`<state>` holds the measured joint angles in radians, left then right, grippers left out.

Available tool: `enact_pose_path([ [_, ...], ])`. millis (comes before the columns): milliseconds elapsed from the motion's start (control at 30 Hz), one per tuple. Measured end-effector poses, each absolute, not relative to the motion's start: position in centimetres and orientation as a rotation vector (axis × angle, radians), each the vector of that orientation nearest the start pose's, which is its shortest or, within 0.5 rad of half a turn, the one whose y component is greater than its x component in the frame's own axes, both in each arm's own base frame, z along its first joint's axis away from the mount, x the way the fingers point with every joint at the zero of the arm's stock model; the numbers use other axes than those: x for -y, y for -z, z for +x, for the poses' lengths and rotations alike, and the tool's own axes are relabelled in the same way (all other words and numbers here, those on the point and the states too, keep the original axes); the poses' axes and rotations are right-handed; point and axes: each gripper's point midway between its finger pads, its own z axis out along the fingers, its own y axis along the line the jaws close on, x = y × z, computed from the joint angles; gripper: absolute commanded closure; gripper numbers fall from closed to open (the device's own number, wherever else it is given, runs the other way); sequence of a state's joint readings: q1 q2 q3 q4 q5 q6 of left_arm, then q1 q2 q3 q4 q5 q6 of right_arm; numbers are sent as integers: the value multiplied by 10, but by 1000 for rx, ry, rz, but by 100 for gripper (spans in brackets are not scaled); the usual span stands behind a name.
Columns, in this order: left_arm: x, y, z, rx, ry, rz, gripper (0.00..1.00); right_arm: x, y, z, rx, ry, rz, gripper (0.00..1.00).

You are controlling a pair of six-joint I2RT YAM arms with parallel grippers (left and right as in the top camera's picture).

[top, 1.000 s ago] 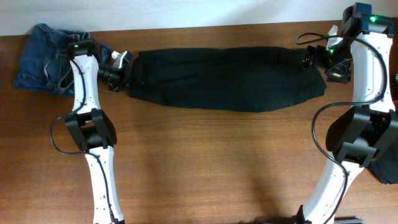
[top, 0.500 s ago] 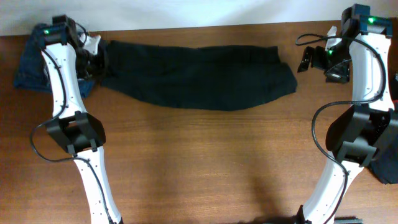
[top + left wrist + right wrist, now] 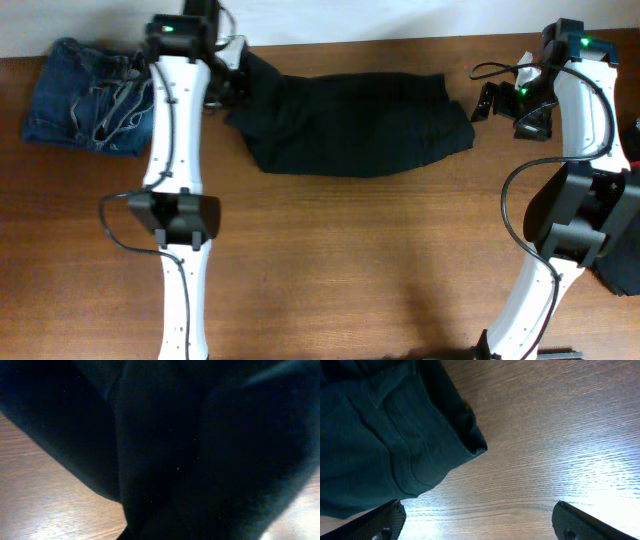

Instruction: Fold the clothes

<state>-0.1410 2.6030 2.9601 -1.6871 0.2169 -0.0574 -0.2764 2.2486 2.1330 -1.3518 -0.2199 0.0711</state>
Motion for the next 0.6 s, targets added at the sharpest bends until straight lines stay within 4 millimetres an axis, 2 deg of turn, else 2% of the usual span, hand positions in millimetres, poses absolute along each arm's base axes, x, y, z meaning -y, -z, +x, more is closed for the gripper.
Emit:
enact_pose_path([
  [100, 135, -155, 498, -2897, 280, 213, 85, 88, -110, 452, -2964, -327, 504, 1],
  [167, 148, -155, 499, -2883, 266, 231, 52, 87, -110, 451, -2969, -334, 505, 1],
  [233, 160, -155, 498, -2874, 268, 258, 48, 85, -110, 449, -2976, -347, 508, 1],
  [267, 164, -154, 496, -2875, 270, 267, 39, 85, -110, 448, -2980, -350, 509, 1],
  [300, 167, -154, 494, -2878, 271, 274, 26, 84, -110, 448, -2981, -354, 509, 1],
  [333, 170, -154, 493, -2881, 271, 279, 20, 84, -110, 447, -2981, -356, 509, 1],
  [600, 187, -127, 479, -2963, 261, 331, 19, 81, -111, 446, -2985, -378, 510, 1],
])
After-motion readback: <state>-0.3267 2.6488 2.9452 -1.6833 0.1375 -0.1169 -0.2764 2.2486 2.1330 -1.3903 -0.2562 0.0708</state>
